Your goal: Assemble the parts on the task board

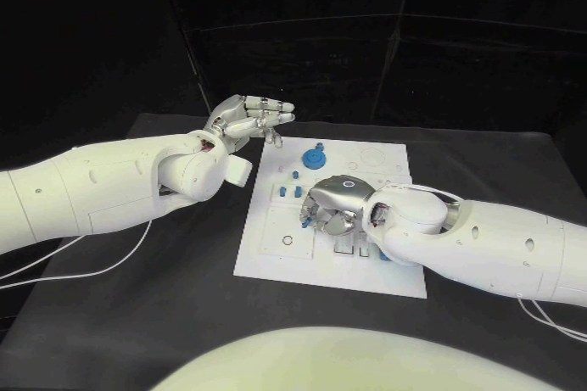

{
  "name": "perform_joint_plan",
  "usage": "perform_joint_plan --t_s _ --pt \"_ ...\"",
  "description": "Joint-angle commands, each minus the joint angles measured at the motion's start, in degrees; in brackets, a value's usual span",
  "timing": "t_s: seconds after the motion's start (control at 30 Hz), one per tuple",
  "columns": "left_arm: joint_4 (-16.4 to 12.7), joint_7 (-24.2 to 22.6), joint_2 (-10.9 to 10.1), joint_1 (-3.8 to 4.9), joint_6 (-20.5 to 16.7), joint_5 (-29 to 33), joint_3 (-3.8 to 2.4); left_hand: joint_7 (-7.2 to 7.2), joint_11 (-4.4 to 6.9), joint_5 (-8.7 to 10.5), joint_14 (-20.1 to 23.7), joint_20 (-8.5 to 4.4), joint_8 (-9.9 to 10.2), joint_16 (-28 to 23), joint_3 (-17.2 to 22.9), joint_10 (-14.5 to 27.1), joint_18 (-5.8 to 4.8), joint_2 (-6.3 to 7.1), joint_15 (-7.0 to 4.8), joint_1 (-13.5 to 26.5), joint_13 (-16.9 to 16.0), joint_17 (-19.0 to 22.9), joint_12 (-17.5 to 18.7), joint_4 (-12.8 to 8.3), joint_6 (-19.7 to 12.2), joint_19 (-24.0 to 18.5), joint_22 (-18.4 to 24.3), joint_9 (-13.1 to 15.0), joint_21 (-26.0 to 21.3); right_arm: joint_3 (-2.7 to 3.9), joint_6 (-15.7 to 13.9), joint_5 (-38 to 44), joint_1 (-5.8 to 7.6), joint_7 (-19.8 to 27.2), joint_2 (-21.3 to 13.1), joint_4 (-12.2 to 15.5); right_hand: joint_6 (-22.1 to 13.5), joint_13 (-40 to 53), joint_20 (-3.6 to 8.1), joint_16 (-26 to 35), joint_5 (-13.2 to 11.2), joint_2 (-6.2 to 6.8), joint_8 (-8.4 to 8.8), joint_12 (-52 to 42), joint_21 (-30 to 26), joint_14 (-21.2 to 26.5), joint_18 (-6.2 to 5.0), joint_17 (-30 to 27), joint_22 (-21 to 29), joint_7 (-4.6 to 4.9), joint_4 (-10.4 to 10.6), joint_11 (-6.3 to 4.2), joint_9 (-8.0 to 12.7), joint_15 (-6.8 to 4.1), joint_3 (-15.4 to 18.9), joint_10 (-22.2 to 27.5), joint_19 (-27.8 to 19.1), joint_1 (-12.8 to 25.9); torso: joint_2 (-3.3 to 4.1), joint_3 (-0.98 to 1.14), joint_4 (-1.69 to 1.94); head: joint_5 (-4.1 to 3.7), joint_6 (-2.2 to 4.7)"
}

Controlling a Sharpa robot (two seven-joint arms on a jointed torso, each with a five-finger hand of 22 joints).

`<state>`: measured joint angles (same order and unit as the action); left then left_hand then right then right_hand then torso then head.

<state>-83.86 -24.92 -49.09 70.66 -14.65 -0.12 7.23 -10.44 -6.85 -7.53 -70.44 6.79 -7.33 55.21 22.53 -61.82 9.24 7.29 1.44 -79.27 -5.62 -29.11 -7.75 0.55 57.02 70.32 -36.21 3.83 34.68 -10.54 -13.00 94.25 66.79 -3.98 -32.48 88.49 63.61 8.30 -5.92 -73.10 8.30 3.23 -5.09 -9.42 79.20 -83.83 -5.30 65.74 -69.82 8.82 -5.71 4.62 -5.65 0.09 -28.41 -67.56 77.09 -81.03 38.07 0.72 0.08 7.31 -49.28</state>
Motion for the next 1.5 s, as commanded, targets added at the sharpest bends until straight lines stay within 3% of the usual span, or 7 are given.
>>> perform_joint_plan --t_s 0.03,0.33,0.7,1.0,1.17,1.33,1.5 --pt "-0.1 -0.4 0.1 0.09 0.8 0.2 -0.05 -0.26 0.09 0.02 0.5 -0.01 0.2 0.1 -0.4 0.4 1.16 -0.21 -0.03 0.2 0.1 0.1 -0.1 0.1 -0.3 -0.3 0.1 0.0 -0.2 -0.11 0.8 0.5 -0.01 0.1 0.0 0.0 0.3 0.1 0.02 -0.2 0.0 0.55 0.24 0.3 0.3 -2.0 0.76 0.0 -0.1 0.04 0.1 -0.03 0.0 -0.30 -0.3 -0.3 0.4 0.2 0.02 -0.02 0.01 -0.01 -0.03" --pt "-0.1 -0.3 0.1 0.10 0.8 0.2 -0.05 -0.26 0.09 0.02 0.5 -0.01 0.2 0.1 -0.4 0.4 1.16 -0.21 -0.03 0.2 0.1 0.1 -0.1 0.1 -0.3 -0.3 0.1 0.0 -0.2 -0.12 0.9 0.6 -0.02 -0.1 0.4 0.0 0.3 0.0 -0.01 -0.3 0.0 0.59 0.28 0.4 0.3 -2.0 0.78 0.0 -0.1 0.06 0.1 -0.02 0.0 -0.27 -0.3 -0.3 0.4 0.5 0.07 -0.01 0.00 -0.03 -0.08" --pt "-0.2 -0.2 0.1 0.11 0.9 0.2 -0.05 -0.25 0.09 -0.01 0.5 0.02 0.2 0.2 -0.5 0.5 1.17 -0.25 -0.01 0.3 0.1 0.1 -0.2 0.2 -0.3 -0.3 0.1 0.0 -0.2 -0.13 3.2 1.6 -0.02 -1.4 1.2 -0.3 0.4 -0.1 -0.06 -0.3 -0.4 0.71 0.38 0.5 0.4 -2.0 0.77 -0.1 -0.2 0.02 0.3 -0.03 0.0 -0.25 0.0 -0.4 0.4 1.2 0.02 -0.04 0.02 0.01 -0.42" --pt "-0.2 -0.2 0.1 0.11 1.0 0.2 -0.05 -0.25 0.09 -0.01 0.5 0.02 0.2 0.2 -0.5 0.5 1.17 -0.25 -0.01 0.3 0.1 0.1 -0.2 0.2 -0.3 -0.3 0.1 0.0 -0.2 -0.16 2.9 2.2 -0.09 -1.5 1.7 -0.3 0.2 -0.3 -0.10 -0.3 -0.5 0.87 0.67 0.8 0.3 -2.0 0.74 -0.2 -0.1 0.08 0.4 0.03 0.0 -0.21 0.1 -0.2 0.2 1.7 -0.01 -0.02 0.01 0.00 -0.50" --pt "-0.1 -0.1 0.2 0.11 1.2 0.2 -0.05 -0.24 0.10 -0.02 0.5 0.03 0.2 0.2 -0.6 0.6 1.18 -0.26 -0.02 0.2 0.1 0.1 -0.2 0.1 -0.3 -0.3 0.1 0.0 -0.3 -0.20 2.2 2.3 -0.12 -1.5 1.9 -0.4 -2.6 -1.4 -0.66 0.1 -0.1 1.99 1.62 2.8 -0.1 -1.7 0.61 -0.9 0.7 1.05 1.0 1.05 0.8 0.62 0.5 2.7 -0.4 3.4 -0.03 0.00 0.01 -0.01 -0.48" --pt "-0.1 0.0 0.2 0.11 1.3 0.2 -0.05 -0.24 0.10 -0.02 0.5 0.03 0.2 0.2 -0.6 0.6 1.19 -0.25 -0.02 0.2 0.1 0.1 -0.2 0.1 -0.3 -0.3 0.1 0.0 -0.3 -0.23 0.7 2.3 -0.13 -1.5 1.9 -0.5 -6.7 -3.0 -1.81 3.7 0.1 3.58 1.64 5.0 -3.2 -0.2 -0.51 -5.8 5.9 2.49 1.6 2.67 1.9 1.87 1.5 7.3 -4.0 5.0 -0.01 -0.01 0.00 -0.03 -0.46" --pt "0.0 0.2 0.3 0.11 1.5 0.2 -0.05 -0.24 0.09 -0.02 0.5 0.03 0.2 0.2 -0.6 0.6 1.19 -0.26 -0.02 0.2 0.1 0.1 -0.2 0.1 -0.3 -0.3 0.1 0.0 -0.3 -0.24 -1.4 2.0 -0.16 -2.0 1.5 0.0 -7.1 -3.7 -2.32 6.4 0.2 3.73 1.42 4.8 -5.8 1.1 -1.35 -9.2 9.8 2.78 1.7 3.10 1.9 2.25 2.2 9.3 -6.7 5.0 -0.01 0.03 0.01 -0.03 -0.40"
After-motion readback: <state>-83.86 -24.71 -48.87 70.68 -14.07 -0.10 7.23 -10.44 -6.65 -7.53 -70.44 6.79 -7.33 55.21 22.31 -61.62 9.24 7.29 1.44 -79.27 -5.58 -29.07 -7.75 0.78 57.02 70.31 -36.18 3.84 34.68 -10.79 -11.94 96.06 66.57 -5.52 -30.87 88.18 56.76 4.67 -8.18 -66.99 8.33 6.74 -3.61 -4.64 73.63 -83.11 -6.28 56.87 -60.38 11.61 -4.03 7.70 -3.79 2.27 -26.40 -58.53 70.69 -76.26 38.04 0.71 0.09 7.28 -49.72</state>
